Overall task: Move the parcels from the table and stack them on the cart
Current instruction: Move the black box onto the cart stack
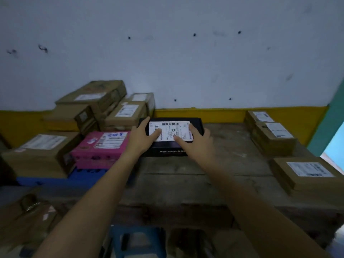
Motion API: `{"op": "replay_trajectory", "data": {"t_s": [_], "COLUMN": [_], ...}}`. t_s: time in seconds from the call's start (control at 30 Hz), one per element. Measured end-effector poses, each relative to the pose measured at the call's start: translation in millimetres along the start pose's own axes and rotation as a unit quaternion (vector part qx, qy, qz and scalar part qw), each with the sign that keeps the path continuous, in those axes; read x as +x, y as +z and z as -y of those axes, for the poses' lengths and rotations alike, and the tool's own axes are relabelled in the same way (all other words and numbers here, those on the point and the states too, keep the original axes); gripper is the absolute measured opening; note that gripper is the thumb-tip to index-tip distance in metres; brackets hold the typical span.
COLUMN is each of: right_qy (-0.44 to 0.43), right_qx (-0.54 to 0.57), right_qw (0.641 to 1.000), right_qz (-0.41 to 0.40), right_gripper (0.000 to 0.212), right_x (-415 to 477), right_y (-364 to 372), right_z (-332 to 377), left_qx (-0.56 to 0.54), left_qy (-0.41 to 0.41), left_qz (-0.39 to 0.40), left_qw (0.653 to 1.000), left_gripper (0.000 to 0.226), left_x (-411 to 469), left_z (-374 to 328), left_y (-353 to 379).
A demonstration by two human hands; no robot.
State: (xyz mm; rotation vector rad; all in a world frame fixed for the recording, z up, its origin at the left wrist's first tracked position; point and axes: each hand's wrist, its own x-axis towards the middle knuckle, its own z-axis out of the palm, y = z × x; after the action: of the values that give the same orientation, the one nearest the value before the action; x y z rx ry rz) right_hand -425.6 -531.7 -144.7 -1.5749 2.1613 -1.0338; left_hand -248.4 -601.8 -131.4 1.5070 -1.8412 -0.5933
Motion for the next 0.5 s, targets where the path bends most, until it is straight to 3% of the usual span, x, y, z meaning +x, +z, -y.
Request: {"op": "replay_trajectory", "data": {"t_s": [0.13, 0.5], "right_qy": [-0.031, -0.129], "right_qx": [0.007, 0.015], "right_qw": [0.999, 0.986], "right_qz": [0.005, 0.099], "right_gripper": [0.079, 0.075], "right_x": [-6, 0], "right_y": [26, 127], "right_z": [62, 192], "left_qx": [0.003, 0.058], "left_qy": [0.006, -0.077], "left_qz": [-0.036, -0.127], "left_qw": [0.999, 0.987], "left_gripper": [0.069, 0.070], "left_x": [2, 20], "left_z": [26, 133], "left_y": [-62, -196]}}
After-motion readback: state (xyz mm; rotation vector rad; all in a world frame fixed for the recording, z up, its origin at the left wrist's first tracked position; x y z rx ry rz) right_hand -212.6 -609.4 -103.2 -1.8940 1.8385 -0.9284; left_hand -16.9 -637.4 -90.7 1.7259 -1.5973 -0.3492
